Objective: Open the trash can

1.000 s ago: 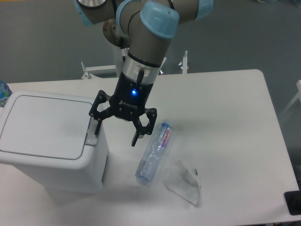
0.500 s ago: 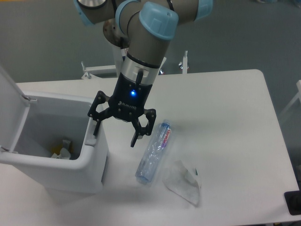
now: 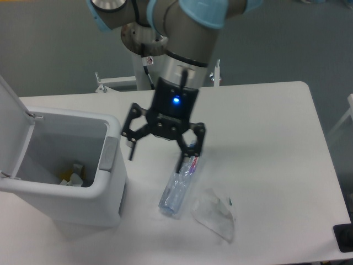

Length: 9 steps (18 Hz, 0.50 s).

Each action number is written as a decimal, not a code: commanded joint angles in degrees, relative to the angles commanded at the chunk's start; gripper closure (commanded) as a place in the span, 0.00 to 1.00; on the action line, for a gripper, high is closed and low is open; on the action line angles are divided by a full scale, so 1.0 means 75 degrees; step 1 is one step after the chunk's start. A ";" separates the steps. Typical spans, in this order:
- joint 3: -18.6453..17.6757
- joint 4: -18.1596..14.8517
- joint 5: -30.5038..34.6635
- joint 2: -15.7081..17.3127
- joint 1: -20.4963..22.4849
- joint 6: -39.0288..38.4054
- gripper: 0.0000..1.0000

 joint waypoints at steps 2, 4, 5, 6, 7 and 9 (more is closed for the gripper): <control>0.0025 0.0023 0.0000 -0.0212 0.0363 0.0186 0.00; -0.0161 -0.0011 0.0012 -0.0295 0.0761 0.0805 0.00; -0.0290 -0.0023 0.0012 -0.0295 0.0960 0.1134 0.00; -0.0419 -0.0035 0.0012 -0.0318 0.1067 0.1450 0.00; -0.0594 -0.0023 0.0058 -0.0330 0.1161 0.1778 0.00; -0.0806 -0.0035 0.0792 -0.0423 0.1372 0.2539 0.00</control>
